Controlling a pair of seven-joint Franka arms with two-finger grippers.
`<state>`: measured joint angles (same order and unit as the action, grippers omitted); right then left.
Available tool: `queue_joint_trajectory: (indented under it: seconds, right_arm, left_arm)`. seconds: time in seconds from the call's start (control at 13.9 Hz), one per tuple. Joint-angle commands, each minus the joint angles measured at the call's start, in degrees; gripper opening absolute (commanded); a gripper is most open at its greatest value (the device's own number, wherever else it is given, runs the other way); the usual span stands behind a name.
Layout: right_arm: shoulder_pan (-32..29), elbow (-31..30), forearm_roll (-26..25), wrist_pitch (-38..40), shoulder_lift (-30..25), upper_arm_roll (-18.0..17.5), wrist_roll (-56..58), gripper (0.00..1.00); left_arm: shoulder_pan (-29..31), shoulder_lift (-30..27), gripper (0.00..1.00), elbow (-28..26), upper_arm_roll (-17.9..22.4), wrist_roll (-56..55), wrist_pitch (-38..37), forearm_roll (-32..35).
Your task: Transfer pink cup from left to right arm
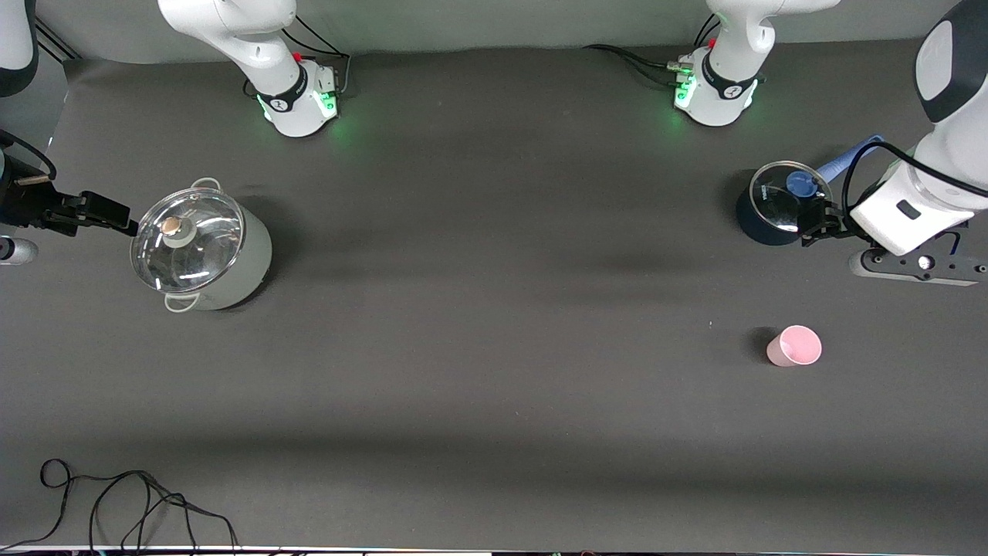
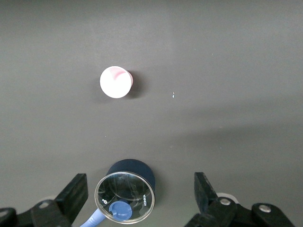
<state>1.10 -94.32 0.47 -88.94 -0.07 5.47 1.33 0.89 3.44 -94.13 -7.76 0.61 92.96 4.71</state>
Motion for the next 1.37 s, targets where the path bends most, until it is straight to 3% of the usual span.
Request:
queue_joint_trajectory:
  seconds: [0.0,1.3]
  right_arm:
    - [0.13,0.45,1.29,0.34,-0.28,0.33,-0.27,1.0]
    - [-0.05,0.89,1.12,0.61,-0.81,0.33,-0.27,1.0]
  left_arm:
    - [0.26,-0.19,1.0,-0.09,-0.07,0.89,0.29,-0.31]
    - [0.26,-0.1,1.0,0.0,0.02,0.8,-0.5,-0.22]
